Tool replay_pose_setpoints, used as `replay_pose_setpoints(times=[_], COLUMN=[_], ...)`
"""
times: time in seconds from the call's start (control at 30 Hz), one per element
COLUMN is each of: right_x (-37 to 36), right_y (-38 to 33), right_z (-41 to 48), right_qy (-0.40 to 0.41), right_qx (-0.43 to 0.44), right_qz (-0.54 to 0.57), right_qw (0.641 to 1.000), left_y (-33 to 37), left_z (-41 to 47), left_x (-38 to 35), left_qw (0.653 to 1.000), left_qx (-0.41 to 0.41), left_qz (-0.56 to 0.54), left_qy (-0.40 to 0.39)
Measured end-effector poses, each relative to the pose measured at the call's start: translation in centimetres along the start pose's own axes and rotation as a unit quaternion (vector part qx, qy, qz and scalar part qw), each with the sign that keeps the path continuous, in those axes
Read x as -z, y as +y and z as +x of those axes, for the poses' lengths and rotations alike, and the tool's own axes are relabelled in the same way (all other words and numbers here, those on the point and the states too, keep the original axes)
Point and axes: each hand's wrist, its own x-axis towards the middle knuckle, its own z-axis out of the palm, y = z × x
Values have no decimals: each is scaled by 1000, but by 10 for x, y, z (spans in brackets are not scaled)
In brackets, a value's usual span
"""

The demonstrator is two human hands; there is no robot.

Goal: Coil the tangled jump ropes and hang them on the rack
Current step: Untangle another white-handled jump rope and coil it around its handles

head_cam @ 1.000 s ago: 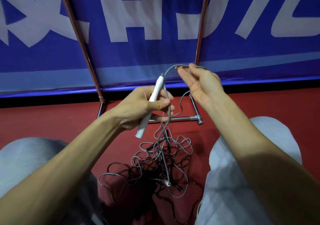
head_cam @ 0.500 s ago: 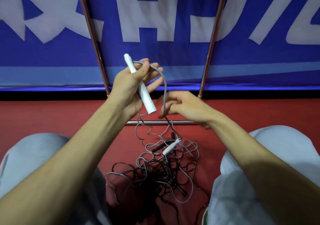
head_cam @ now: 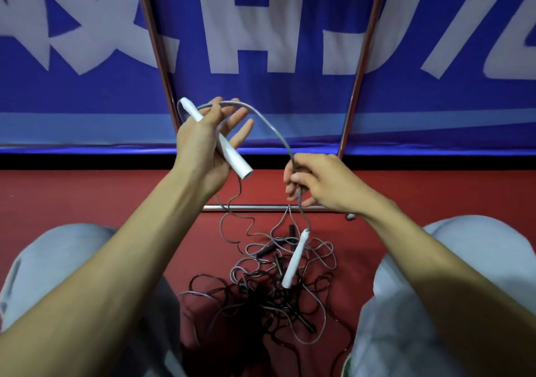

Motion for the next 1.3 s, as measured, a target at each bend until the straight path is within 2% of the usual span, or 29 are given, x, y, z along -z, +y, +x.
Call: replay_pose_setpoints(times=[0.1, 0.2, 0.3, 0.37, 0.4, 0.47, 0.63, 0.7, 0.83, 0.9, 0.97, 1.0, 1.07, 1.1, 1.13, 1.2, 1.3], right_x=[11, 23, 34, 40, 42, 48, 56, 58, 59, 56, 53, 52, 50, 49, 46, 44, 42], right_y=[-4, -9, -11, -10, -10, -9, -5, -2, 2, 0, -1, -1, -2, -4, -4, -3, -1], right_z=[-1, -1, -1, -1, 0, 1, 2, 3, 4, 5, 5, 5, 3, 1, 0, -1, 0], right_qy=[33, 72, 134, 177, 196, 228, 271, 284, 298, 302, 297, 288, 261, 250, 251, 292, 350], right_qx=[-2, 19, 35, 38, 36, 27, 7, -6, -42, -64, -95, -114, -163, -184, -195, -186, -116], right_qz=[98, 188, 287, 346, 373, 430, 553, 588, 649, 656, 640, 616, 480, 379, 280, 131, 30], right_qw=[995, 979, 948, 921, 906, 873, 788, 758, 699, 689, 702, 725, 822, 872, 906, 929, 929], left_y=[-5, -14, -28, -35, -38, -44, -49, -49, -49, -50, -49, -48, -45, -44, -43, -39, -34], left_z=[-2, -5, -9, -12, -13, -16, -24, -24, -26, -25, -22, -20, -16, -13, -11, -8, -11], left_x=[-2, -4, -2, 2, 4, 6, 2, 0, -1, 0, 3, 6, 10, 12, 13, 14, 11], left_qw=[995, 968, 894, 840, 826, 820, 854, 851, 836, 837, 814, 782, 699, 668, 651, 626, 540], left_qx=[20, 88, 112, 110, 119, 145, 225, 246, 212, 186, 135, 93, 12, -15, -36, -72, -150], left_qz=[99, 229, 419, 502, 515, 507, 395, 373, 409, 426, 489, 547, 661, 698, 719, 747, 803], left_qy=[-14, -45, -117, -173, -195, -223, -254, -277, -299, -289, -282, -282, -274, -258, -240, -212, -204])
